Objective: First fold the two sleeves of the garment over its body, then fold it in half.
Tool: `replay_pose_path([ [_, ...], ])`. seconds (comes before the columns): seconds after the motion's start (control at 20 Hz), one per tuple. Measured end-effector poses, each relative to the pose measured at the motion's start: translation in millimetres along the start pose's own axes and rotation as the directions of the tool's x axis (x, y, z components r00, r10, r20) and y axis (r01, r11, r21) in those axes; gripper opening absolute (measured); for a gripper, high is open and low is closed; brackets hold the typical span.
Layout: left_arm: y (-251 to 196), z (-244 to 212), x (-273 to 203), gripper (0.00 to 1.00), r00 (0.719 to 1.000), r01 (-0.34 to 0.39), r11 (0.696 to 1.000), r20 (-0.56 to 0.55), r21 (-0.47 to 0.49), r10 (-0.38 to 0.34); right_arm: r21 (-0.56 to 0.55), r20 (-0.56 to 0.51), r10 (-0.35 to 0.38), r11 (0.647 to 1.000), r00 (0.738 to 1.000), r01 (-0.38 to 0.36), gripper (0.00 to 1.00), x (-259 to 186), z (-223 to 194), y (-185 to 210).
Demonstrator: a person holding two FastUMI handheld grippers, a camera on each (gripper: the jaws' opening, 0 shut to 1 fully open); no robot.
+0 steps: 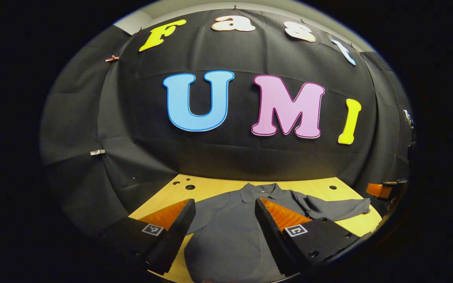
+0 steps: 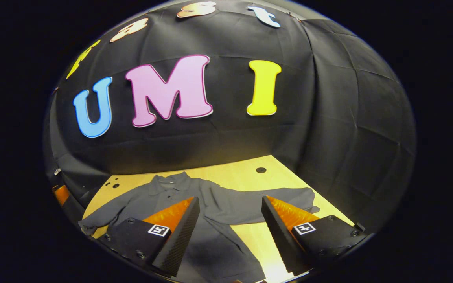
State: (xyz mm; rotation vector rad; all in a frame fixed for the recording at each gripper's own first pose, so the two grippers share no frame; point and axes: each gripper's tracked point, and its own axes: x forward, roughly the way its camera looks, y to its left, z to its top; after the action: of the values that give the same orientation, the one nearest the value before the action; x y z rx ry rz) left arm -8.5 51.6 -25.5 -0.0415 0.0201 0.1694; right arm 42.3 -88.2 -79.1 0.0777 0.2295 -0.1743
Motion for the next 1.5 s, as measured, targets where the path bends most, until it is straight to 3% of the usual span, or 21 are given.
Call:
replay_pose_path([
  [0.3, -14.2, -19.0, 12.8, 0.96, 0.999, 0.003, 0.999, -0.042, 0.038, -0.002, 0.04, -0.038, -0.115, 0.992, 0.993, 0.117, 0.98, 39.6, -13.5, -60.2],
  [0.75, -10.9, -43.4, 22.8, 0.96, 0.991, -0.046, 0.998, -0.127, 0.052, 0.052, 0.107, -0.121, -0.336, 0.931, 0.934, 0.349, 0.98, 90.3, -33.0, -177.6],
  [0.95, -12.1, -49.6, 23.3, 0.96, 0.985, -0.069, 0.997, -0.158, 0.041, 0.075, 0.142, -0.189, -0.371, 0.906, 0.909, 0.399, 0.98, 119.7, -54.1, -210.7],
  [1.5, -26.5, -72.5, 41.3, 0.96, 0.971, -0.06, 0.997, -0.228, 0.037, 0.067, 0.172, -0.373, -0.374, 0.871, 0.849, 0.46, 0.99, 189.4, -111.3, -257.8],
])
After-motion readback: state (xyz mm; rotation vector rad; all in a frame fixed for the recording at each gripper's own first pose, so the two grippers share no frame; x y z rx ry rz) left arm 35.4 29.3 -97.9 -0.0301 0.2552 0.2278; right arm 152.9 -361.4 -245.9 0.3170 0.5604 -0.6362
